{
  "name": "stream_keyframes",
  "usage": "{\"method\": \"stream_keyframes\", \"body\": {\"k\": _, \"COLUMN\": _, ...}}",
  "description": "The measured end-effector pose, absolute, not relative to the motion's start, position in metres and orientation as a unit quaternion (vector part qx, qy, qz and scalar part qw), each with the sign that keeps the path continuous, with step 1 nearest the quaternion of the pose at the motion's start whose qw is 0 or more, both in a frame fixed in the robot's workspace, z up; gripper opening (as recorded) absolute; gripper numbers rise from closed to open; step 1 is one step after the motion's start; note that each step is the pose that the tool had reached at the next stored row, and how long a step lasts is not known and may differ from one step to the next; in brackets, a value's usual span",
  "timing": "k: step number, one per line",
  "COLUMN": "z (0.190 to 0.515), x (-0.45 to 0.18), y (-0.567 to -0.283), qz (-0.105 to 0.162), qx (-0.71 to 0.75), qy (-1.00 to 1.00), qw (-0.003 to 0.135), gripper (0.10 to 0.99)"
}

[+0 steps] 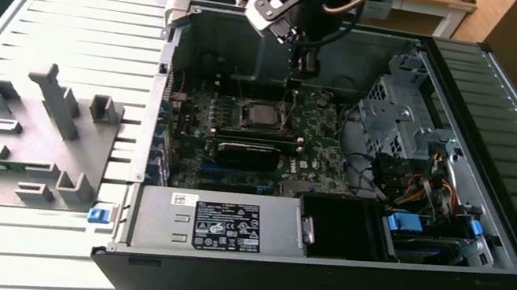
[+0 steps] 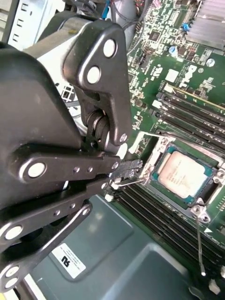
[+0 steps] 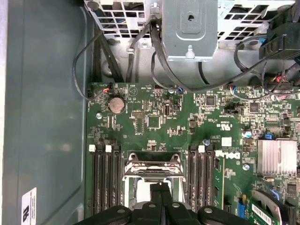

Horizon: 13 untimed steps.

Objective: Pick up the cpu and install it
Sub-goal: 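Close the cpu cover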

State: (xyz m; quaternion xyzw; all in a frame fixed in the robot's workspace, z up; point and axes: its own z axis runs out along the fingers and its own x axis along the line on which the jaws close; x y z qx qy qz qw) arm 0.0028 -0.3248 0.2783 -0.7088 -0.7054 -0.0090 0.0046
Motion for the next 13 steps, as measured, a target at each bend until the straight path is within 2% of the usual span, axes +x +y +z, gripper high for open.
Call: {"method": "stream_keyframes", "body": {"k": 13, "z": 0.275, "x": 0.020, "y": -0.323, "qz": -0.009, "qx": -0.709, "qy": -0.705, "qw": 0.005, "gripper": 0.106}}
